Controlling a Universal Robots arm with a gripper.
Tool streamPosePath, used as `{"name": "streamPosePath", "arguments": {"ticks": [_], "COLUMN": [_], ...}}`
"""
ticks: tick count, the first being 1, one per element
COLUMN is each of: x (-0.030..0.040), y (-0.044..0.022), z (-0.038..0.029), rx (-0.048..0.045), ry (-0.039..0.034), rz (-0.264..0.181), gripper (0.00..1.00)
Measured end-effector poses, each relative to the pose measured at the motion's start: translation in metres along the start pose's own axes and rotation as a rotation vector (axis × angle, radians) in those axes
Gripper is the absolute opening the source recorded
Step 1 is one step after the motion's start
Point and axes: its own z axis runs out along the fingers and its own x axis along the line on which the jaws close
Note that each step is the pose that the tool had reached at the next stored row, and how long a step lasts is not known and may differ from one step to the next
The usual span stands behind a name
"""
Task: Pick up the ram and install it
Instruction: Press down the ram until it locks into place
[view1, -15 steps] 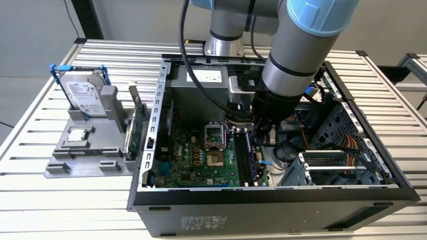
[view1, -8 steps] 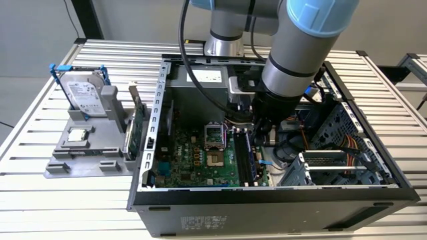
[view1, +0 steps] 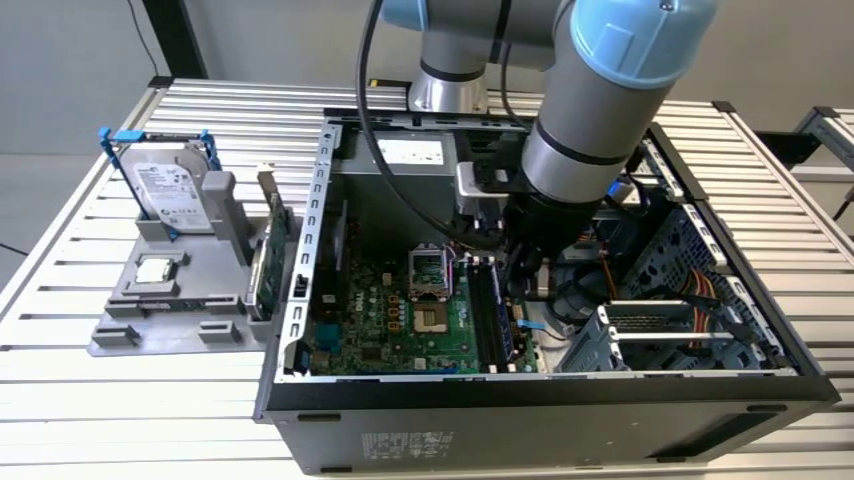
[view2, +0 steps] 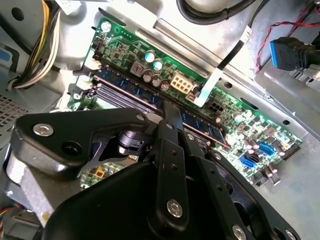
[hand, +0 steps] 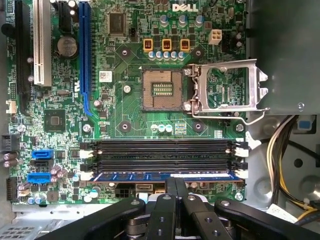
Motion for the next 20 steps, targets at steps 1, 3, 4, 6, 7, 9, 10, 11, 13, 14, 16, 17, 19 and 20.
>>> {"name": "streamPosePath", "arguments": {"ticks": [1, 3, 4, 6, 7, 9, 10, 11, 13, 14, 16, 17, 19, 20], "x": [0.0007, 0.0023, 0.0031, 0.0038, 0.0038, 0.0042, 0.0047, 0.0050, 0.0052, 0.0052, 0.0053, 0.0053, 0.0055, 0.0056], "y": [-0.0001, -0.0002, -0.0002, -0.0001, -0.0003, -0.0004, -0.0004, -0.0004, -0.0004, -0.0004, -0.0004, -0.0005, -0.0006, -0.0006], "z": [0.0005, 0.0010, 0.0012, 0.0018, 0.0025, 0.0036, 0.0040, 0.0043, 0.0044, 0.0044, 0.0052, 0.0063, 0.0092, 0.0109], "rx": [-0.0002, -0.0006, -0.0008, -0.0017, -0.0035, -0.0102, -0.0126, -0.0150, -0.0191, -0.0198, -0.0200, -0.0201, -0.0205, -0.0206], "ry": [0.0000, 0.0002, 0.0003, 0.0003, 0.0006, 0.0017, 0.0020, 0.0020, 0.0026, 0.0026, 0.0025, 0.0026, 0.0041, 0.0046], "rz": [0.000, 0.000, 0.000, 0.000, 0.000, 0.000, 0.000, 0.000, 0.000, 0.001, 0.000, 0.000, 0.001, 0.001], "gripper": [0.00, 0.00, 0.00, 0.00, 0.00, 0.00, 0.00, 0.00, 0.00, 0.00, 0.00, 0.00, 0.00, 0.00]}}
